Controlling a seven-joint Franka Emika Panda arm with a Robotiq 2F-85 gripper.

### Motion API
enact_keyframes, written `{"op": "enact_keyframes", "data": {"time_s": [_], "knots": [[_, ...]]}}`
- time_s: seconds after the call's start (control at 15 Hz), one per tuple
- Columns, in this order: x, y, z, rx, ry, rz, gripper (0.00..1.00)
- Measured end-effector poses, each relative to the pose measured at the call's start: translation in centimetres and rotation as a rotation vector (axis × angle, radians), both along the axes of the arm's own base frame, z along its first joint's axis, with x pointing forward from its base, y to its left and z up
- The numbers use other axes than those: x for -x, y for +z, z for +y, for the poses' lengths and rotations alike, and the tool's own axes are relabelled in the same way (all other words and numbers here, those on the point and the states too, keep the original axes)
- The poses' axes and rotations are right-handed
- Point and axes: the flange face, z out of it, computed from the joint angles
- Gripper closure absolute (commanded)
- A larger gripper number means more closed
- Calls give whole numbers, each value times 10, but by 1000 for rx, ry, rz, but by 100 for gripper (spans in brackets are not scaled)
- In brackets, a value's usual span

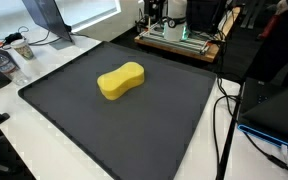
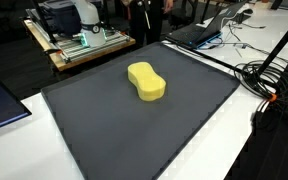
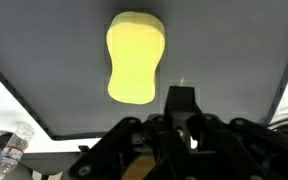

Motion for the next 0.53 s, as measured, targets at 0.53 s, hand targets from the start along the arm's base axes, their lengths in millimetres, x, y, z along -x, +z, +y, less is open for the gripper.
{"op": "enact_keyframes", "data": {"time_s": [0.53], "knots": [[-41,-10,59,312,49,68,96]]}}
